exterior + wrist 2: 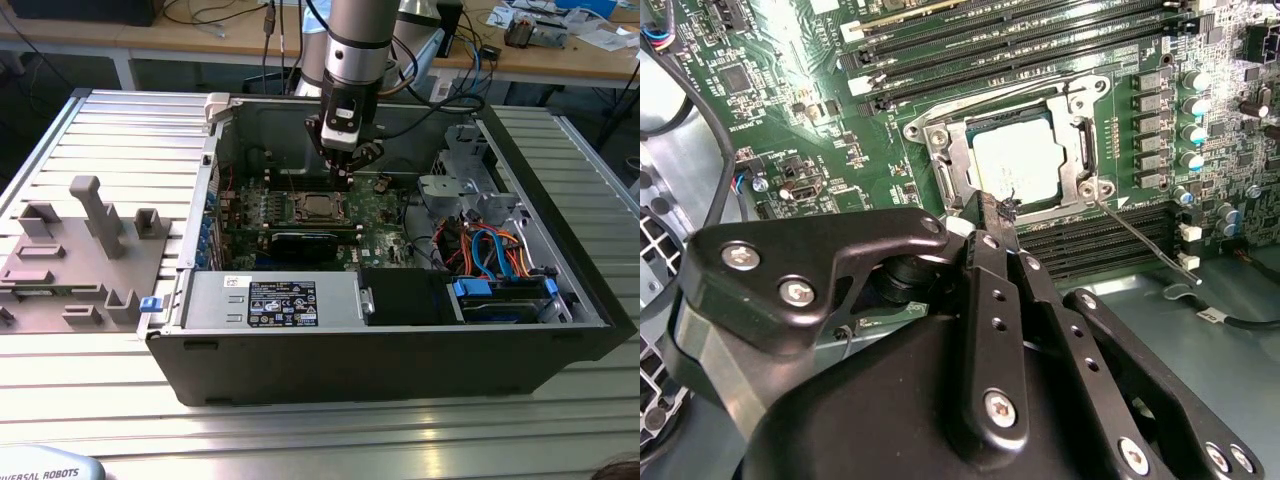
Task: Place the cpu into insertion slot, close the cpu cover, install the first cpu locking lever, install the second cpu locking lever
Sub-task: 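Install the first cpu locking lever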
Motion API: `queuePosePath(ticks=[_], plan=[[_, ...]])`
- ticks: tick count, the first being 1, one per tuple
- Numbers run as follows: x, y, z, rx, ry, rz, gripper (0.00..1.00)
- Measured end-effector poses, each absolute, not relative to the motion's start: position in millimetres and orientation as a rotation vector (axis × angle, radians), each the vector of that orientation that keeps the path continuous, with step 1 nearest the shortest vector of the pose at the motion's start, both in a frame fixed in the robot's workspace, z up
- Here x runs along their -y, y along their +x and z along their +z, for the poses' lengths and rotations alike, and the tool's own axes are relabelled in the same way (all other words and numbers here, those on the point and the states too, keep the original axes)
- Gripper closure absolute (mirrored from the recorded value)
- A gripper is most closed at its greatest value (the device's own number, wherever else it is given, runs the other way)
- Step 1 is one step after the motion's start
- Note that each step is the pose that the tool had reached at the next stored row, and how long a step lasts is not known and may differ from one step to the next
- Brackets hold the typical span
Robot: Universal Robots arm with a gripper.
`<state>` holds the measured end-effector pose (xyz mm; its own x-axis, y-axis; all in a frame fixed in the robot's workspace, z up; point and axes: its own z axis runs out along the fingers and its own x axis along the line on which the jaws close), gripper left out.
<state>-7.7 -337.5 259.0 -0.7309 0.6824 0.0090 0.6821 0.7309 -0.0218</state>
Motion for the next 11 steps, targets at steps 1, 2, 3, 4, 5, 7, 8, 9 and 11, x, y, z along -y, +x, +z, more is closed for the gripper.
queuePosePath(ticks=[1, 2, 3, 4, 5, 7, 8, 9, 11], plan=[[337.5, -7.7, 259.0, 2.908, -1.144, 0.026, 0.89], [337.5, -7.7, 259.0, 2.909, -1.143, 0.026, 0.89], [337.5, -7.7, 259.0, 2.91, -1.14, 0.026, 0.89], [337.5, -7.7, 259.0, 2.911, -1.137, 0.026, 0.89], [337.5, -7.7, 259.0, 2.912, -1.135, 0.027, 0.89], [337.5, -7.7, 259.0, 2.913, -1.131, 0.027, 0.89], [337.5, -7.7, 259.0, 2.914, -1.13, 0.027, 0.89], [337.5, -7.7, 259.0, 2.914, -1.129, 0.027, 0.89], [337.5, -7.7, 259.0, 2.915, -1.126, 0.027, 0.89]])
